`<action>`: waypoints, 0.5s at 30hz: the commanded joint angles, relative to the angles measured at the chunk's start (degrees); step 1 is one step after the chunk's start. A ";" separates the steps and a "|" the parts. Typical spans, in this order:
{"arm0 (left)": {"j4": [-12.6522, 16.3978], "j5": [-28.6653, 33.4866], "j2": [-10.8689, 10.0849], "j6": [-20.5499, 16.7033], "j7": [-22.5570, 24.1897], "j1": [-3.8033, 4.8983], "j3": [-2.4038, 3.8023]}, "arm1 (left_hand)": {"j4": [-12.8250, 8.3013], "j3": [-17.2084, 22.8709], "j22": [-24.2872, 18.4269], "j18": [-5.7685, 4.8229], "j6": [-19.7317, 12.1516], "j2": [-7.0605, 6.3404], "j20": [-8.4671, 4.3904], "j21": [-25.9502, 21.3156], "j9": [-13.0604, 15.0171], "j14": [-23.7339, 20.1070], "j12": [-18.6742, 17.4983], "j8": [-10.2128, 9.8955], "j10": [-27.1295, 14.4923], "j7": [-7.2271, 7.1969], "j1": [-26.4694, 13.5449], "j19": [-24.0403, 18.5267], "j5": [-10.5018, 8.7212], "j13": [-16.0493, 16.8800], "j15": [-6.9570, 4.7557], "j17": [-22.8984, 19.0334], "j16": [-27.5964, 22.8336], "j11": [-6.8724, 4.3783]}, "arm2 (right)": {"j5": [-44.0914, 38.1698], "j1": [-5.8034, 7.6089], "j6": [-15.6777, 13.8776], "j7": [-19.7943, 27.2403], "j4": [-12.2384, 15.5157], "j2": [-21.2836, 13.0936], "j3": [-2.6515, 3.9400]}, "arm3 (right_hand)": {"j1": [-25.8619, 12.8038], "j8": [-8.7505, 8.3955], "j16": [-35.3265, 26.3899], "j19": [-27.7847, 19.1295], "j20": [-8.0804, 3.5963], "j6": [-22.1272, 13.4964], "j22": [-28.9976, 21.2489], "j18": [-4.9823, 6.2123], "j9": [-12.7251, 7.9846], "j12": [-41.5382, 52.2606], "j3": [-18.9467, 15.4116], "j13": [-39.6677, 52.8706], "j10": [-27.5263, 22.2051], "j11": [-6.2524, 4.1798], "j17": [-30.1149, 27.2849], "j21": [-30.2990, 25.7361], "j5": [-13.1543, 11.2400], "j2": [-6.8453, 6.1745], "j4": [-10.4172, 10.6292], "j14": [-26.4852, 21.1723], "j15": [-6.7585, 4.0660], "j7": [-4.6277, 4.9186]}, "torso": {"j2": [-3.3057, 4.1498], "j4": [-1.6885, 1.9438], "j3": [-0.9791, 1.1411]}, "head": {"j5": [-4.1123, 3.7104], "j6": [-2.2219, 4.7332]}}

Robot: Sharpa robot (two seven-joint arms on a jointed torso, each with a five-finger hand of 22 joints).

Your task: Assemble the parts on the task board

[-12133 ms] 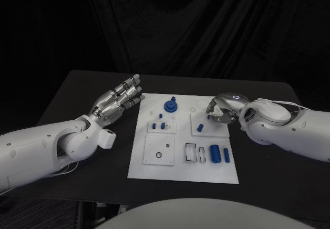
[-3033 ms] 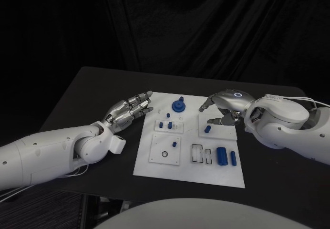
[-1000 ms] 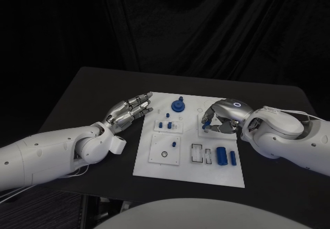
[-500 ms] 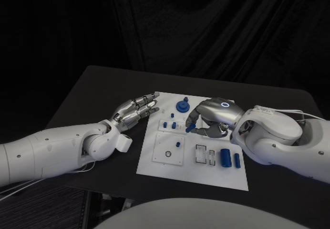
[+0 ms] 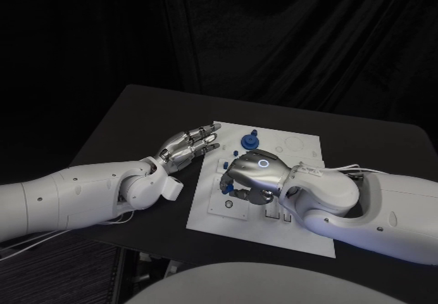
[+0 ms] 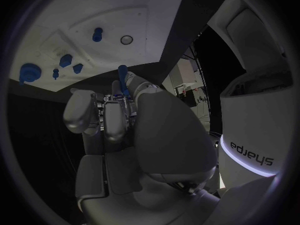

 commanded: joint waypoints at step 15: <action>-0.04 0.24 0.36 1.08 0.58 -0.11 0.06 | -0.06 0.48 -0.08 0.69 -0.30 0.43 0.18 -0.06 0.05 -0.12 0.33 0.20 -0.01 0.41 0.22 -0.02 0.14 0.08 0.04 0.03 0.14 0.27 | -6.30 -3.28 3.31 0.47 -2.15 1.09 0.02 | 0.42 -0.33 0.17 -0.44 -0.05 -0.43 8.09 -0.93 0.03 0.02 0.05 0.43 1.61 -0.80 0.04 0.04 -0.48 -0.10 -0.52 0.12 -0.17 0.01 | 0.14 0.22 -0.18 | 0.01 -0.01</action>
